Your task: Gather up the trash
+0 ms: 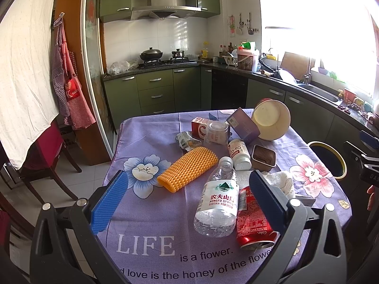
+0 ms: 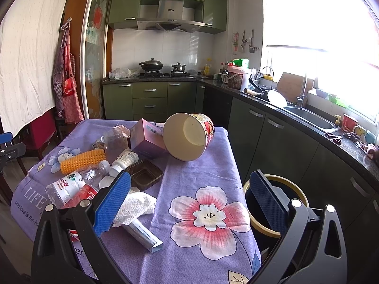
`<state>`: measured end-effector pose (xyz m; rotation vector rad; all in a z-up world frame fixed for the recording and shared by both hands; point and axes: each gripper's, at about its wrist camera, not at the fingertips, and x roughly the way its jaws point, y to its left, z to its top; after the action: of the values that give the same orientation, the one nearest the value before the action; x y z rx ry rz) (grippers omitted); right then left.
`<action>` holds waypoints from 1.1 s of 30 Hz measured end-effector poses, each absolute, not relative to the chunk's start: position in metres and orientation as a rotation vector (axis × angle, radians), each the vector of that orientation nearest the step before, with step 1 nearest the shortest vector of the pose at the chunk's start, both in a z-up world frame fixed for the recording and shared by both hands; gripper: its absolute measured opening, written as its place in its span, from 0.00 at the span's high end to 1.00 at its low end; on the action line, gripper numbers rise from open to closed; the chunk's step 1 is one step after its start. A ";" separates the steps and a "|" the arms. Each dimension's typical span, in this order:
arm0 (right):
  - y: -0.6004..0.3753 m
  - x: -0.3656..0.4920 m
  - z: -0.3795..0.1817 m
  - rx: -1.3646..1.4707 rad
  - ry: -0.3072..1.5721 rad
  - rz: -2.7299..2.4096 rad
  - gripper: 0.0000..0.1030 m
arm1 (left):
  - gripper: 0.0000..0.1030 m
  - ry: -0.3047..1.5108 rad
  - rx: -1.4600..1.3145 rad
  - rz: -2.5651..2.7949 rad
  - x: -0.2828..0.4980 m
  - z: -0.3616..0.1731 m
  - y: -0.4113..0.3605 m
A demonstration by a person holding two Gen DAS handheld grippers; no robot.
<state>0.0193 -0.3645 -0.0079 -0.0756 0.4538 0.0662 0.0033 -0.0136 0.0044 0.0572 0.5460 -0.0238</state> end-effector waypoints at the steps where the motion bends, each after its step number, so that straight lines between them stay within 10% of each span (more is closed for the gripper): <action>1: -0.364 0.019 -0.009 -0.076 0.454 0.066 0.04 | 0.06 0.546 0.058 -0.024 0.003 0.004 -0.014; 33: -0.373 0.095 -0.017 -0.050 0.462 0.038 0.04 | 0.06 0.573 0.104 -0.033 0.078 -0.002 -0.014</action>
<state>0.0946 -0.3731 -0.0171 -0.0502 0.4616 0.0379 0.0782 -0.0144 -0.0015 0.1040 0.5733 -0.0331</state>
